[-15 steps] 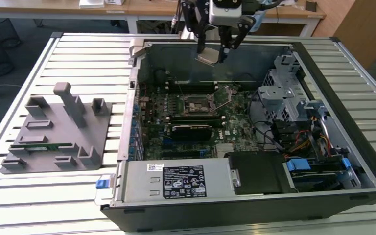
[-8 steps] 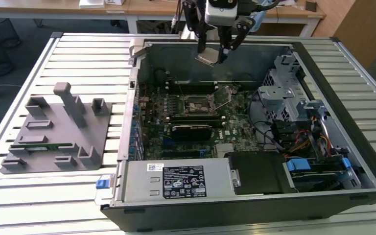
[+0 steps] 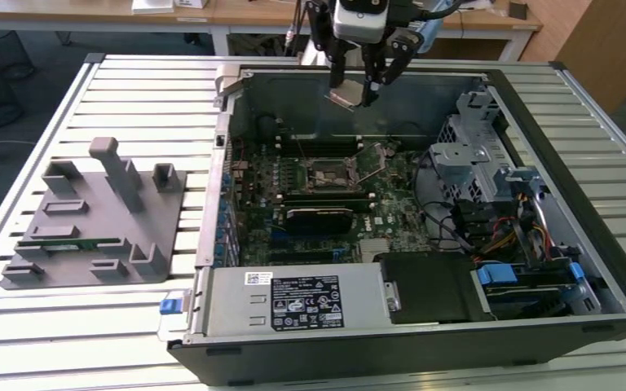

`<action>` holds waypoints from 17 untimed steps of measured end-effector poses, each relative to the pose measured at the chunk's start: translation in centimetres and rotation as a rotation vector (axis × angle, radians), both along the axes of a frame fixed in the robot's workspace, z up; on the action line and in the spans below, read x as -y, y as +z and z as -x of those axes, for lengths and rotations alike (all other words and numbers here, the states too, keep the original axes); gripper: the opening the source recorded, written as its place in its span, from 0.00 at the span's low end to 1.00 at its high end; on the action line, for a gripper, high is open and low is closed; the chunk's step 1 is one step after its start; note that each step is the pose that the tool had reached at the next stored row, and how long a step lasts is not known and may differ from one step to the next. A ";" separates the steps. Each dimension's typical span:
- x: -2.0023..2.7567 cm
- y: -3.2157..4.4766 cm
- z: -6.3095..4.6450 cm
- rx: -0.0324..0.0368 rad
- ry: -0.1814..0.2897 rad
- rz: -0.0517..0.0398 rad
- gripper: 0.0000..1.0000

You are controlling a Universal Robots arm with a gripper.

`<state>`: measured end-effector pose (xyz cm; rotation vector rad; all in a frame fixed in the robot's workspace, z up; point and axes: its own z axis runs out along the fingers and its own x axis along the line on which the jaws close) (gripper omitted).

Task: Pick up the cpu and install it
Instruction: 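Place the cpu into insertion slot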

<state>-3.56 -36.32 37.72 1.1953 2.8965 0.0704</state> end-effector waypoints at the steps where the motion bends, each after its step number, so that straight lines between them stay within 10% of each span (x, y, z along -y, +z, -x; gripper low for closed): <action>1: 0.00 0.00 0.0 0.0000 -0.010 0.0000 0.53; 17: 0.00 -0.04 0.0 0.0000 -0.148 0.0000 0.53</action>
